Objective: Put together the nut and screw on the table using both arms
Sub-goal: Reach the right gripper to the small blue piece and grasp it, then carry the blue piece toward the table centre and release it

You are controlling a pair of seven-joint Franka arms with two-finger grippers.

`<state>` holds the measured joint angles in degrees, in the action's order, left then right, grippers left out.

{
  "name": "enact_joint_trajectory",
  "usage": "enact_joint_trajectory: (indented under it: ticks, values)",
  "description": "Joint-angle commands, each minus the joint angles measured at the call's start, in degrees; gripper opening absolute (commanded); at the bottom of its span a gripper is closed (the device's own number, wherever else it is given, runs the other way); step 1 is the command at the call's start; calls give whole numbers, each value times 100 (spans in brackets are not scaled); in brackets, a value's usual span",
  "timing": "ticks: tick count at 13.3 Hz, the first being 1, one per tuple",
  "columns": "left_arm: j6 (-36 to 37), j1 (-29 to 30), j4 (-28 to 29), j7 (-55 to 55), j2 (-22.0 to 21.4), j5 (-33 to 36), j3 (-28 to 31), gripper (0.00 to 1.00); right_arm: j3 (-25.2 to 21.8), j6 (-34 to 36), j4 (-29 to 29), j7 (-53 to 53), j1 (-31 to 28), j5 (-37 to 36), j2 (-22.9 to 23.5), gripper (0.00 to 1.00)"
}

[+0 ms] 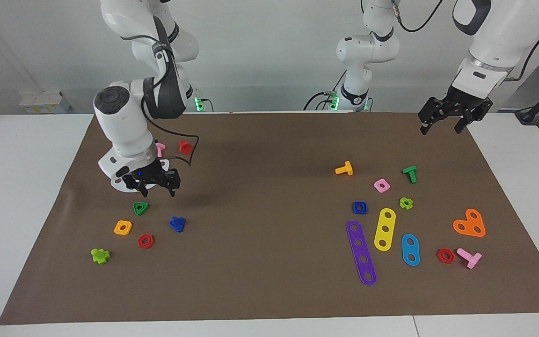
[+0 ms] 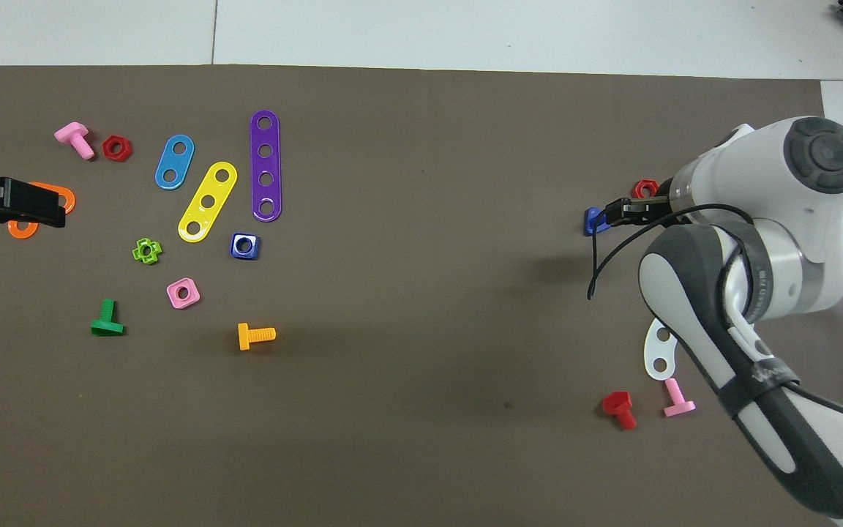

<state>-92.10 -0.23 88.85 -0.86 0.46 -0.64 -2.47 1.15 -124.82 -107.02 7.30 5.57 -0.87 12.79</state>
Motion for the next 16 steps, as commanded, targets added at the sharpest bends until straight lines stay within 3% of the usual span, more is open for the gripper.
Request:
enact_joint_trajectory:
  ticks: [1,4,8,16]
  values:
    - [17,32,176,-46,-160,3,-16,100,8,-393,23,-351,-4,114,188,66]
    - [17,32,176,-46,-160,3,-8,100,8,-648,-12,-396,5,114,294,67]
    - [17,41,176,-46,-160,3,-8,100,8,-1466,-538,-589,67,105,303,67]
    - [17,32,176,-46,-160,3,-8,100,0,-2046,-574,-572,32,52,672,66]
